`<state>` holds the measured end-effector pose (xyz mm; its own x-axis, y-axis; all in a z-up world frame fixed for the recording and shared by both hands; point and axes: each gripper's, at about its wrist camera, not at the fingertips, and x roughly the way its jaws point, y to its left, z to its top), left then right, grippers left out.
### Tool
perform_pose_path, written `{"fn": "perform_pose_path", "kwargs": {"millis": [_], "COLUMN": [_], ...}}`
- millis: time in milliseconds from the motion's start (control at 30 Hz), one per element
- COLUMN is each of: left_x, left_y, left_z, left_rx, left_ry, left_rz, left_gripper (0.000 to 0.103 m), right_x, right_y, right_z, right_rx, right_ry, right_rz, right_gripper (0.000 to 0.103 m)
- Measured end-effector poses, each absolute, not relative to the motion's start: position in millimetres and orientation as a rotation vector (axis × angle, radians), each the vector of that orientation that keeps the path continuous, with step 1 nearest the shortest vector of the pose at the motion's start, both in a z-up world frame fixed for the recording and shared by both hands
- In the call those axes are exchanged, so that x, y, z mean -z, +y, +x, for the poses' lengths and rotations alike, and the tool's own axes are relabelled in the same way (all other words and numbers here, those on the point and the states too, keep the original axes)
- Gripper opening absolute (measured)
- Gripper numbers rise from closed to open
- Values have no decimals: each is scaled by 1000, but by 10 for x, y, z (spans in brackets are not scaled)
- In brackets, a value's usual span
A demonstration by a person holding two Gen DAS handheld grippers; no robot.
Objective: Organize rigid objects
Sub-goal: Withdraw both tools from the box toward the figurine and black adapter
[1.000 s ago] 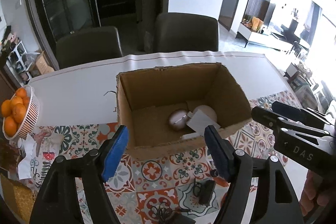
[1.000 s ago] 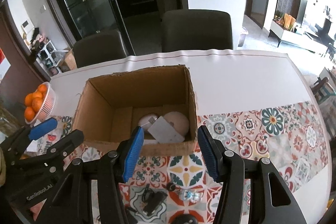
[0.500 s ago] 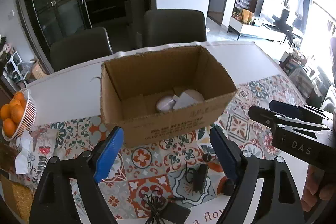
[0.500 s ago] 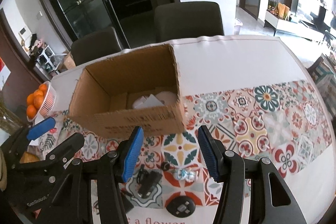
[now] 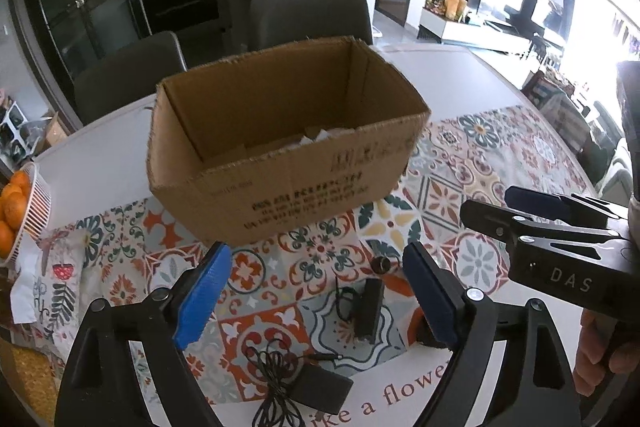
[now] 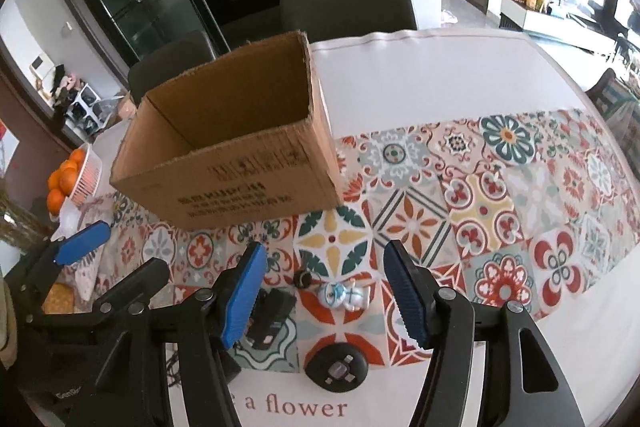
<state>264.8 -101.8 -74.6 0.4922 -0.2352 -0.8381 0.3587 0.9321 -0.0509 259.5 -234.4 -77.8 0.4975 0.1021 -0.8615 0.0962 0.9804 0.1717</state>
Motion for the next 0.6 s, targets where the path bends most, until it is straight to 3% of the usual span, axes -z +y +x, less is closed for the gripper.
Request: {"fn": "perform_pose_path", "kwargs": {"millis": [600], "left_x": [1223], "left_y": [-1141], "left_z": [2527], "left_rx": [412], "left_ry": [1122], "left_rz": [182], "left_gripper": [86], "right_x": [1254], "right_y": [-2390], "right_z": [2477], "right_rx": [-16], "right_ry": [1143], "right_rz": [258], "right_gripper": [62]}}
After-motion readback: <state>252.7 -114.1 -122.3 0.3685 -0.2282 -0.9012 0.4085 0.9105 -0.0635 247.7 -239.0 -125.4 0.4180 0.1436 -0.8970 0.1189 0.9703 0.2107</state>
